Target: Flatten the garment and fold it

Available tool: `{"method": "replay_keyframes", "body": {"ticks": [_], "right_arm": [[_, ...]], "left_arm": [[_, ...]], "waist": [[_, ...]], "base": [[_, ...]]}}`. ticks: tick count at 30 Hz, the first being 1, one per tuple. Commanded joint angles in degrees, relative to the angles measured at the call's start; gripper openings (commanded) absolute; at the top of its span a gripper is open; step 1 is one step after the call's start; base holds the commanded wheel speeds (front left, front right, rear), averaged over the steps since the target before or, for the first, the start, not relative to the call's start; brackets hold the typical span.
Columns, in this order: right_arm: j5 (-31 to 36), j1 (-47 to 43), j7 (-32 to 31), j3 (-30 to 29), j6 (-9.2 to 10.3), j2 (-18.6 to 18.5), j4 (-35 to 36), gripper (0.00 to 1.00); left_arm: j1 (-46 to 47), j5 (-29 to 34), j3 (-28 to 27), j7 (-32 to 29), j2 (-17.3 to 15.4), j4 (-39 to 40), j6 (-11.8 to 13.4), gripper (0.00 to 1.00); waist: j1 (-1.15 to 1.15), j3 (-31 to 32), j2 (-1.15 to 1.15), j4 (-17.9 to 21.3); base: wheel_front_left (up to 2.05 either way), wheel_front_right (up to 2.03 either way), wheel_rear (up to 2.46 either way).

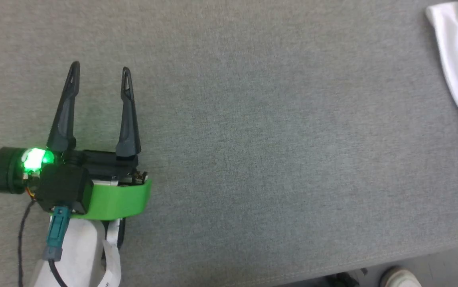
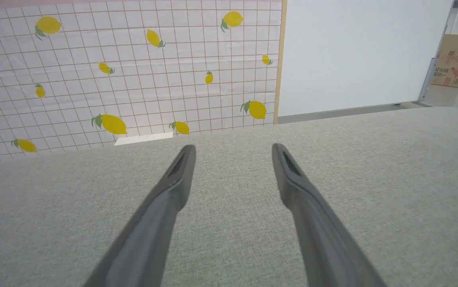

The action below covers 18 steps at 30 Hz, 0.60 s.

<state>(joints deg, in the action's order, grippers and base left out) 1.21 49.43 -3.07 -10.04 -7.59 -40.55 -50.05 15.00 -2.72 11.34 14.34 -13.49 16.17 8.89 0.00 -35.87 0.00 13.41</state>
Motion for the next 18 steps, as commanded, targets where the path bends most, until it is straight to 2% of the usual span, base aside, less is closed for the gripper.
{"method": "replay_keyframes", "body": {"ticks": [1,8,13,18], "right_arm": [[-0.1,1.0,2.0,0.0,0.10,0.9,-0.2,1.00],[-6.8,-1.7,11.7,0.1,0.10,7.6,4.5,1.00],[-11.5,-9.9,14.2,0.4,0.10,14.1,14.7,1.00],[-11.0,-19.9,13.7,-2.8,0.10,21.6,26.6,1.00]], "left_arm": [[-0.8,-0.9,-0.3,0.5,0.5,-0.6,0.4,1.00],[-3.6,-3.3,-1.1,0.6,2.5,-1.5,0.2,1.00],[-7.0,-4.6,-2.3,0.6,4.1,-1.9,-0.2,1.00],[-10.7,-5.8,-3.8,0.6,5.7,-2.4,-0.8,1.00]], "waist": [[0.00,4.4,0.00,-1.0],[0.00,13.3,0.00,-2.5],[0.00,18.7,0.00,-4.3],[0.00,22.9,0.00,-6.4]], "base": [[0.00,0.00,0.00],[0.00,0.00,0.00],[0.00,0.00,0.00],[0.00,0.00,0.00]]}}
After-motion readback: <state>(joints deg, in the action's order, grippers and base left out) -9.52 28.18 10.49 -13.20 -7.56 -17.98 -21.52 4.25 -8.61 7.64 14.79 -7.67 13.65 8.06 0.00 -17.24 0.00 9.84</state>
